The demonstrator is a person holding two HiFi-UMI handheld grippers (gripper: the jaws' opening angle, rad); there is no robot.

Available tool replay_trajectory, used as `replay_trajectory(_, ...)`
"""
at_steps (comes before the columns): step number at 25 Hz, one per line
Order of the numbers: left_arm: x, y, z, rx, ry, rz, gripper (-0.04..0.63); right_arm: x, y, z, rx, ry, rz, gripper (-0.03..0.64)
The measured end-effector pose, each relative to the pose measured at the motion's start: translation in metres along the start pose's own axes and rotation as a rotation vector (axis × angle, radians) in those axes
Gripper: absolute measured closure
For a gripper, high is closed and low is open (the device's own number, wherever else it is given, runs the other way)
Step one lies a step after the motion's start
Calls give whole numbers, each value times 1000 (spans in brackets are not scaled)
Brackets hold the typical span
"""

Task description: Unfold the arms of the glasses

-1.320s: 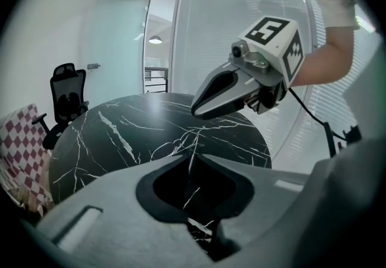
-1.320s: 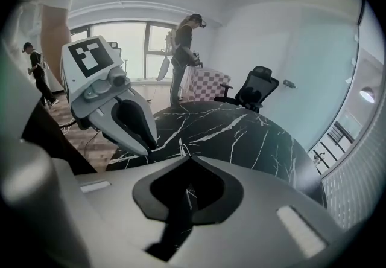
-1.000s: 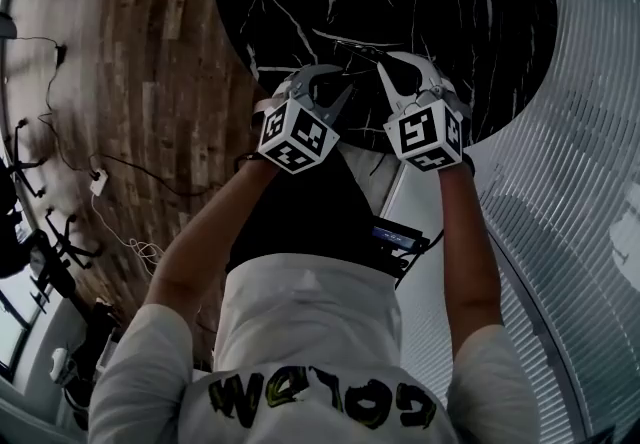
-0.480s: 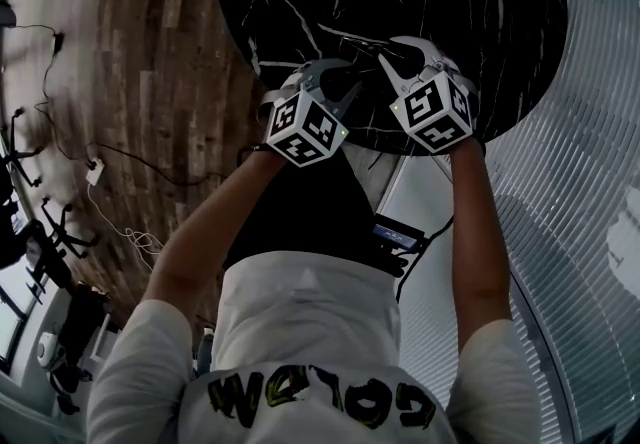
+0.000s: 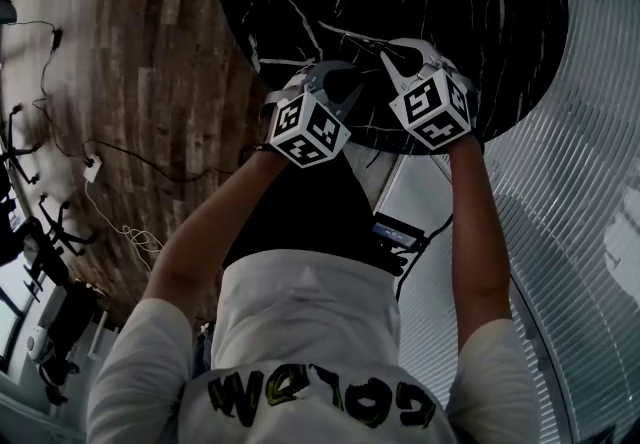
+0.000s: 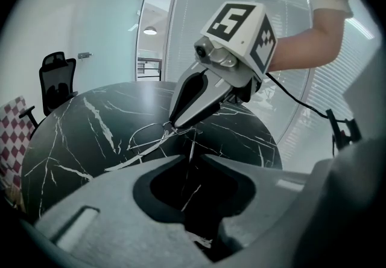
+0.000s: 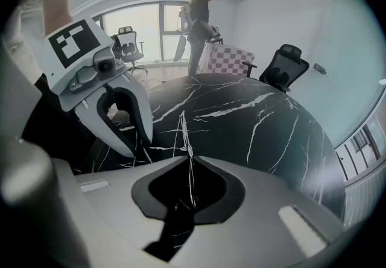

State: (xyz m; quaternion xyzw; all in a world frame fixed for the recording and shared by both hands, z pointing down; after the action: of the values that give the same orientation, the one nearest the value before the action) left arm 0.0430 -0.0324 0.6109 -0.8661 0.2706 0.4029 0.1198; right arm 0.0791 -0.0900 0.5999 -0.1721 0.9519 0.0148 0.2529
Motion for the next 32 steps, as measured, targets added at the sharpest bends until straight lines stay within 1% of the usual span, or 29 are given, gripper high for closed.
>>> replay_trajectory(11,1,-11,2,7,0,11,531,0,-3,1,-12,-4,0,600)
replay_trajectory(24,2,-35,3,-17,8,19,531,0,-5,1,-18,-7,-5,601)
replay_trajectory(32,2,-44,2,-19,15,28,531,1,-5,-1,-19,-11,-8,601)
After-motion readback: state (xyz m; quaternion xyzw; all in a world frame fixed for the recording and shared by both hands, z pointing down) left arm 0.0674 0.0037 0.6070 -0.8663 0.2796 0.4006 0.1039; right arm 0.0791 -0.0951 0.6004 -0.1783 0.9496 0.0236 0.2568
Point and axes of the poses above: the fingertips, and each gripper's own axes: z backward along the fingers, y to its left, x out of its top, the point moved 2 cm from there along z, backward along the fingers, and after that the axes turned 10 degrees about x, right-handed, at the moved point
